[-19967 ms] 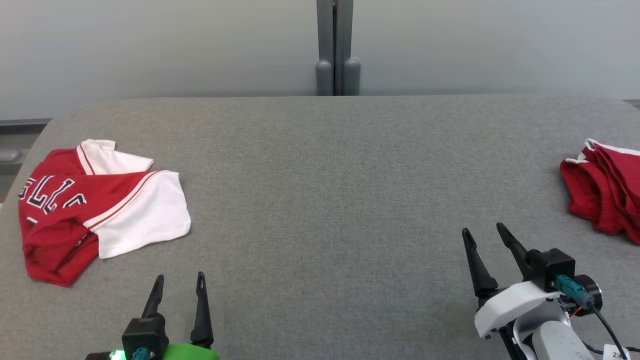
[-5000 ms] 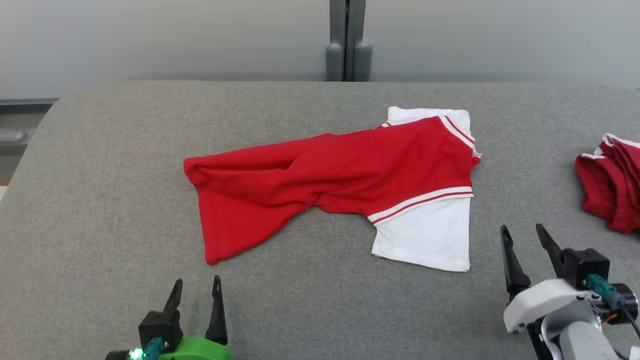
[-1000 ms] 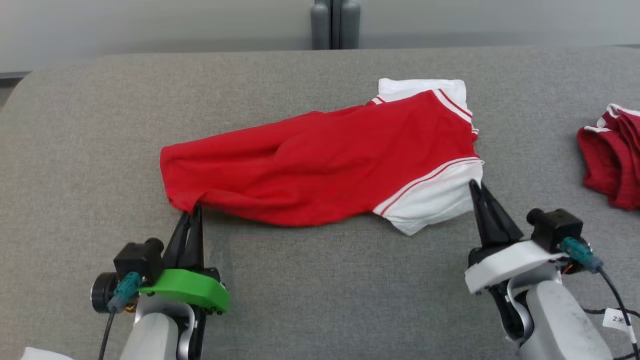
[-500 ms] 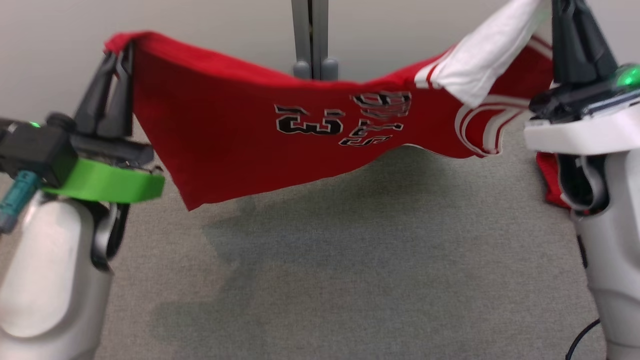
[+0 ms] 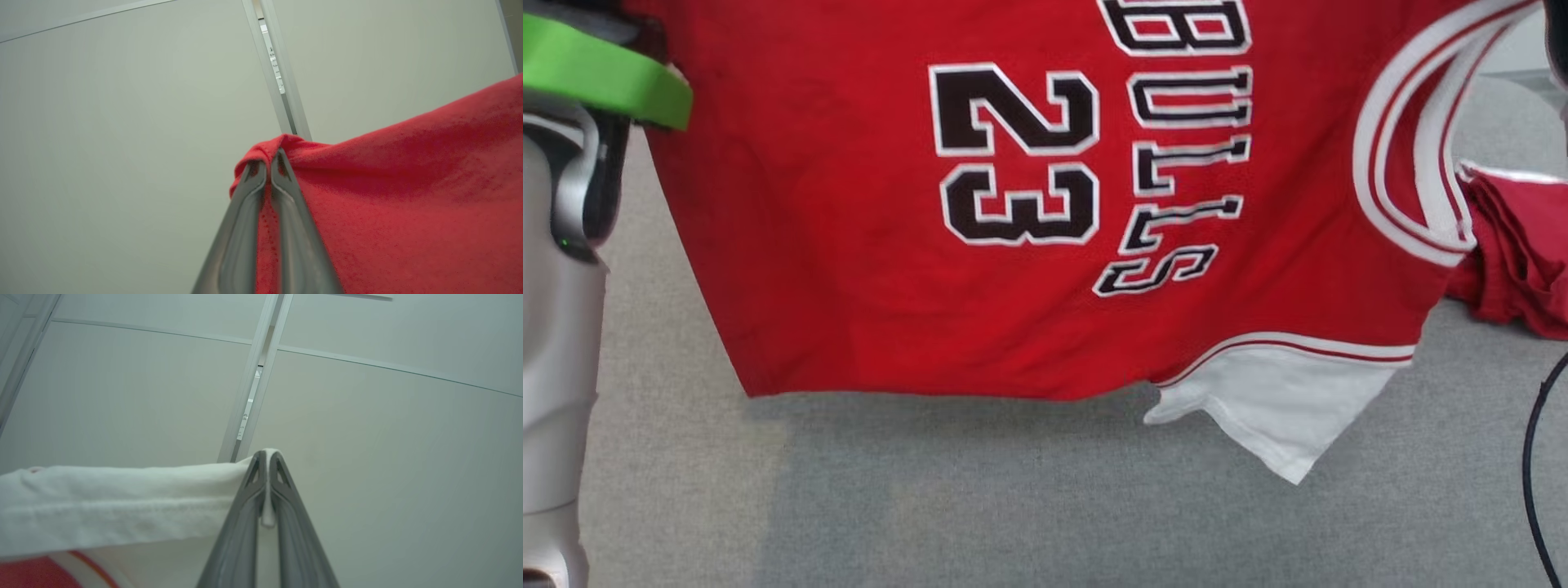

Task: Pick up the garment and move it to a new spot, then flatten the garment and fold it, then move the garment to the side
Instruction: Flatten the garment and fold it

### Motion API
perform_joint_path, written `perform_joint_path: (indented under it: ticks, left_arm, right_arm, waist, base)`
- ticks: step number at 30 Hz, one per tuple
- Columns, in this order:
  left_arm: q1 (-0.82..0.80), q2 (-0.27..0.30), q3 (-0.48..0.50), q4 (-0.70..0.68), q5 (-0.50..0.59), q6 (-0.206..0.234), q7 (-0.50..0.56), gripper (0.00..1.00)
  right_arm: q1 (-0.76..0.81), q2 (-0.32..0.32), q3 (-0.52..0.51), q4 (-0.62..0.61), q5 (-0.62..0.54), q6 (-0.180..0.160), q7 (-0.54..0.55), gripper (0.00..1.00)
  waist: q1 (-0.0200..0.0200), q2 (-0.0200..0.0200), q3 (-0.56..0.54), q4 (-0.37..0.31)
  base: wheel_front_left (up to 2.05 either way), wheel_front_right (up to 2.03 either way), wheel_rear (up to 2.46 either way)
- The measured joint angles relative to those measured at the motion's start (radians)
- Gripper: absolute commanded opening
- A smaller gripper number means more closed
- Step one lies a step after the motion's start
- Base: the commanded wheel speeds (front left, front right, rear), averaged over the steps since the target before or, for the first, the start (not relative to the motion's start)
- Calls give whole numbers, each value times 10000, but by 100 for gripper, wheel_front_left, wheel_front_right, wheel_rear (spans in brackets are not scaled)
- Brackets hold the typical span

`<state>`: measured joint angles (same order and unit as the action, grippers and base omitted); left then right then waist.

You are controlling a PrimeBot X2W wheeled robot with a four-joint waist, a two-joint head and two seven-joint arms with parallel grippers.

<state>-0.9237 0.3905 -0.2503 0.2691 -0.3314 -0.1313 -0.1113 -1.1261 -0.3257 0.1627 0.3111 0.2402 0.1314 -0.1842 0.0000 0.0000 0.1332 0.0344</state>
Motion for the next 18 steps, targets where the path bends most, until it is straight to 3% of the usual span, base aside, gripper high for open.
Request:
perform_joint_path:
  ticks: [4, 11, 18]
  left_arm:
    - [-1074, -111, 86, 1296, -35, 113, -234, 0]
    - [-2970, -270, 130, 3202, 290, 288, -1156, 0]
    - [-3893, -389, 500, 4038, 128, 259, -1465, 0]
  right_arm:
    - [-1563, 299, 313, 1381, -769, 0, -309, 0]
    - [-3862, 901, -746, 3214, -1871, 0, -721, 0]
    - [-4312, 1277, -1126, 3379, -2111, 0, -775, 0]
  waist:
    - [0, 0, 716, -48]
    - [2, 0, 1939, -188]
    - [2, 0, 2788, -350]
  base:
    - [0, 0, 0]
    - [0, 0, 0]
    - [0, 0, 0]
